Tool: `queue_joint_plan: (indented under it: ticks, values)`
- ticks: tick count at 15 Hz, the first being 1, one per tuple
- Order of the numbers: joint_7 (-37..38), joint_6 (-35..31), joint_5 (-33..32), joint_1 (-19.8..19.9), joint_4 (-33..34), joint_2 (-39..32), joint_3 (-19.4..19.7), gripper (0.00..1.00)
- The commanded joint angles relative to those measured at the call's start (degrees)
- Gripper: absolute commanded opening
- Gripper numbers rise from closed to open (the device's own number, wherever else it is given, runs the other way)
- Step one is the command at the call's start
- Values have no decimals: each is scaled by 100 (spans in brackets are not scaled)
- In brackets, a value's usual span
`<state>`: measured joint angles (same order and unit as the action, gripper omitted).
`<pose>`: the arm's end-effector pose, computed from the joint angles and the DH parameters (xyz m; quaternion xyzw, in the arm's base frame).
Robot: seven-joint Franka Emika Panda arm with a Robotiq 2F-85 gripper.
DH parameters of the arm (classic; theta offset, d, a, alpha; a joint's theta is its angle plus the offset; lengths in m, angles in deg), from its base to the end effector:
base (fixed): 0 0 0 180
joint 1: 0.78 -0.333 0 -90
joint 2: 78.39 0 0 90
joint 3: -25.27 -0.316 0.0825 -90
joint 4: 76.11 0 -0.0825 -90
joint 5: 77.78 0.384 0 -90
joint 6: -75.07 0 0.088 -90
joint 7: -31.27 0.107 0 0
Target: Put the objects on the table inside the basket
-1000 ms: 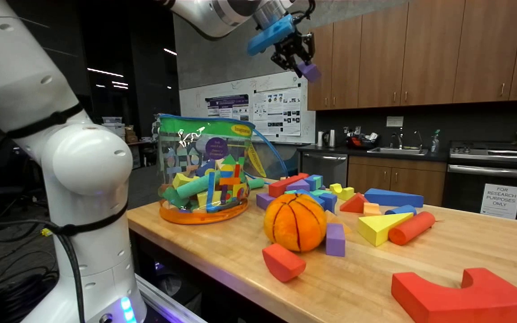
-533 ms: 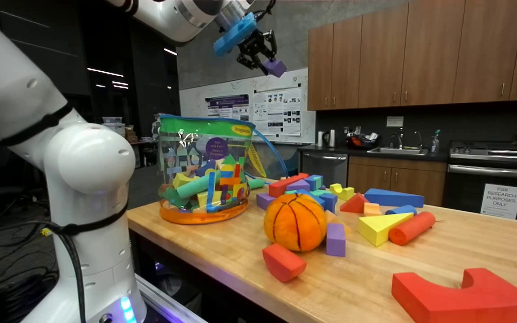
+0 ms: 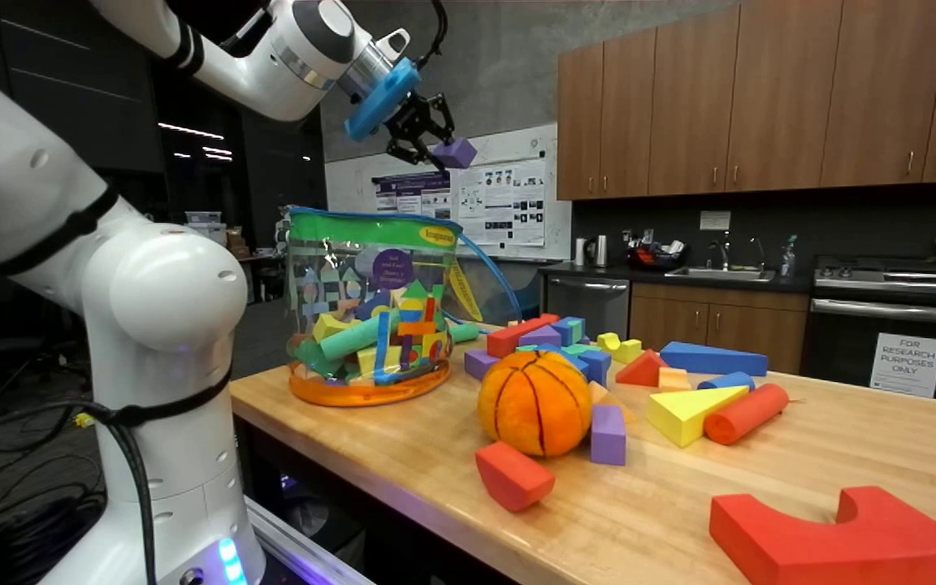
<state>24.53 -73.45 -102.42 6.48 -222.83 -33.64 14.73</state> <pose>0.3688 0.0443 0.5988 0.8753 0.2021 0.3598 0.2521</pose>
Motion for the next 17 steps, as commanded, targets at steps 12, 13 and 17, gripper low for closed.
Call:
queue_joint_plan:
  ticks: [12,13,17]
  values:
    - [78,-323,-516,-145,-592,417,-316,63]
    - [78,-323,-516,-145,-591,417,-316,63]
    - [78,-323,-516,-145,-591,417,-316,63]
